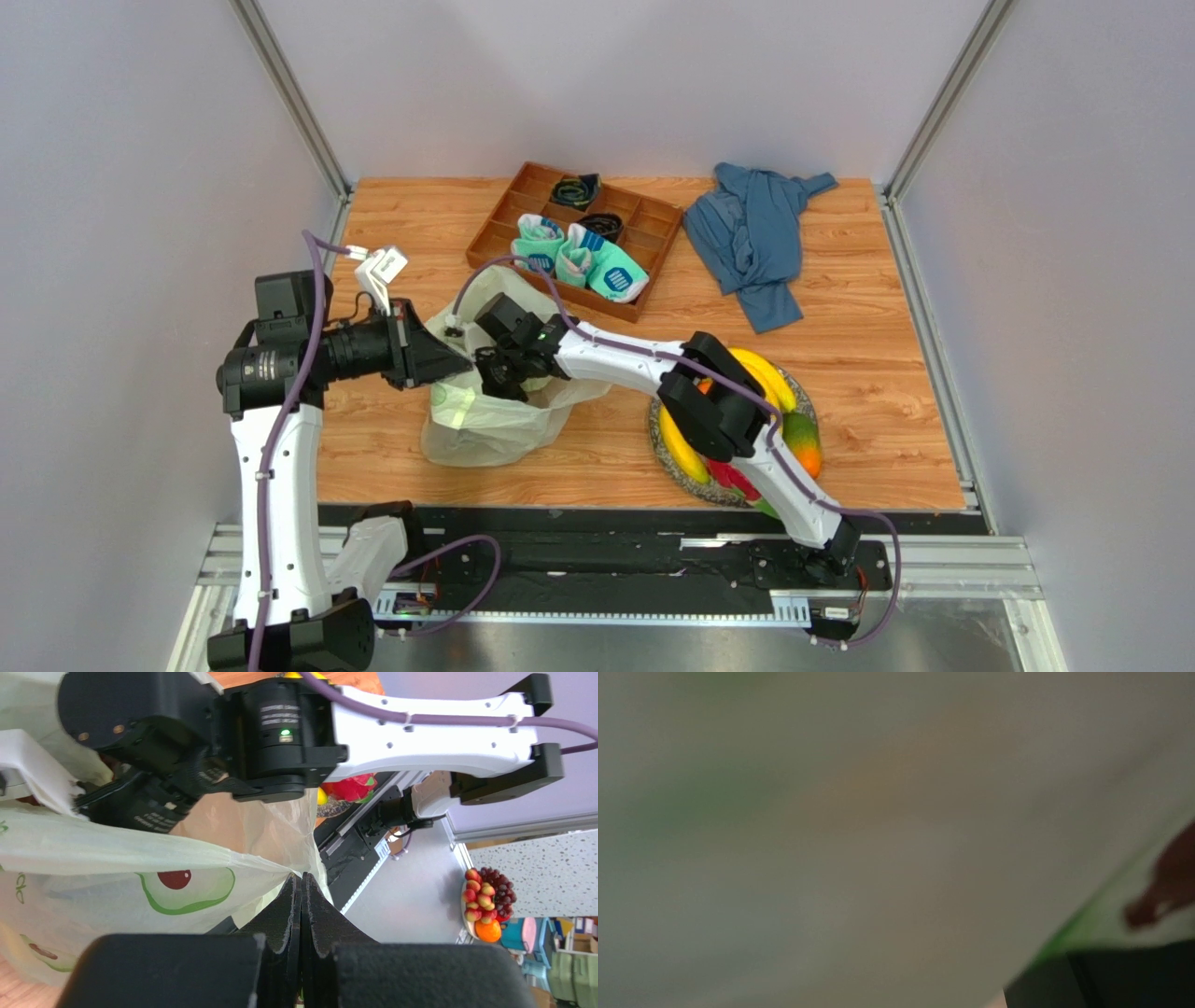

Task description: Take the fake fruits out of the plastic bag

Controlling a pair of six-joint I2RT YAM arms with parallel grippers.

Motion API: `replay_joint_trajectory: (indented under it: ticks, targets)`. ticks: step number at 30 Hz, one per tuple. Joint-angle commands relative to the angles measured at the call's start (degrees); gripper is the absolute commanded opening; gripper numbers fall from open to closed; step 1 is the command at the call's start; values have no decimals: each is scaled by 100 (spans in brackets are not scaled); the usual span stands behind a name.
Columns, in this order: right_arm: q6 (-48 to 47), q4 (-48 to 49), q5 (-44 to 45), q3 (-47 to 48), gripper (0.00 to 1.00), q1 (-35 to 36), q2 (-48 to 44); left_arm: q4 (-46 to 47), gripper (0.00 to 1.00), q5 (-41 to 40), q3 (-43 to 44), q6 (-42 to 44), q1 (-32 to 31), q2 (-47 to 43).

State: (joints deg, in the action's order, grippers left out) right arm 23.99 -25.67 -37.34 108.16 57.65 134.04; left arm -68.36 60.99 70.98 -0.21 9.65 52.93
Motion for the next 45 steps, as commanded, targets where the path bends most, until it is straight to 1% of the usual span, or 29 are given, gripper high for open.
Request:
replay_joint_trajectory:
  ticks: [1, 3, 4, 6, 7, 9, 10, 11, 12, 15, 19, 20, 21, 25, 26, 27, 28, 30, 31, 32, 33, 34, 35, 36, 38, 39, 41, 45]
  targets:
    - [676, 509, -177, 521, 100, 98, 561, 139, 0, 238, -58, -94, 28, -28]
    - [747, 711, -186, 670, 98, 115, 755, 121, 0, 203, -41, -76, 28, -37]
    - [835, 843, -212, 671, 88, 106, 816, 112, 0, 185, -40, -67, 28, -37]
    - [967, 1281, -413, 619, 76, 63, 817, 112, 0, 115, -75, -67, 19, -72]
    - [1020, 1397, -492, 566, 59, 45, 765, 130, 0, 89, -84, -76, 28, -72]
    - [959, 1477, -633, 487, 44, -34, 686, 173, 0, 18, -137, -128, 28, -107]
    - [898, 1477, -686, 365, 32, -121, 546, 235, 0, -8, -146, -155, 37, -98]
    - [880, 1477, -774, 268, 27, -174, 475, 261, 0, -26, -155, -207, 46, -107]
    - [845, 1451, -827, 180, 20, -236, 370, 288, 0, -43, -155, -234, 63, -107]
    - [476, 1154, -880, -268, 14, -464, -157, 393, 0, -193, -128, -226, 90, -90]
    - [19, 757, -854, -725, 10, -885, -1148, 481, 0, -404, -190, -102, 90, -72]
    - [-225, 670, -784, -865, 10, -956, -1308, 490, 0, -439, -233, -67, 90, -98]
    - [-367, 442, -688, -919, 8, -1027, -1632, 490, 0, -491, -260, -50, 81, -116]
    - [-1062, 72, -135, -1419, 6, -1465, -2328, 315, 0, -711, -278, 231, 98, -274]
    - [-1167, -25, 189, -1534, 4, -1545, -2443, 271, 0, -755, -304, 284, 90, -396]
    - [-1273, -34, 314, -1796, 1, -1650, -2609, 227, 0, -782, -330, 311, 98, -458]
    - [-1309, -26, 420, -1903, 1, -1825, -2680, 209, 0, -851, -357, 372, 90, -520]
    - [-1449, -87, 622, -2079, 0, -1958, -2864, 139, 0, -861, -444, 451, 90, -704]
    - [-1685, -148, 684, -2088, 2, -2003, -2935, 104, 0, -878, -453, 530, 98, -748]
    - [-1835, -227, 711, -2097, 5, -2012, -3014, 86, 0, -887, -471, 539, 98, -818]
    - [-1993, -297, 720, -2071, 25, -1968, -3180, 42, 0, -896, -462, 548, 98, -828]
    - [-2447, -376, 772, -1949, 36, -1872, -3260, 16, 0, -853, -445, 539, 98, -828]
    - [-2791, -543, 1112, -1878, 44, -1767, -3339, 7, 0, -843, -427, 557, 107, -845]
    - [-3116, -596, 1333, -1799, 57, -1653, -3480, -11, 0, -826, -418, 566, 107, -837]
    - [-3818, -658, 1859, -1641, 65, -1345, -3551, -11, 0, -817, -392, 592, 99, -854]
    - [-3988, -693, 1967, -1597, 70, -1266, -3560, -11, 0, -817, -383, 592, 107, -854]
    - [-4287, -886, 1968, -1387, 73, -1072, -3534, 7, 0, -791, -383, 583, 107, -880]
    - [-4279, -1089, 1494, -1192, 74, -966, -3533, 15, 0, -756, -383, 566, 107, -924]
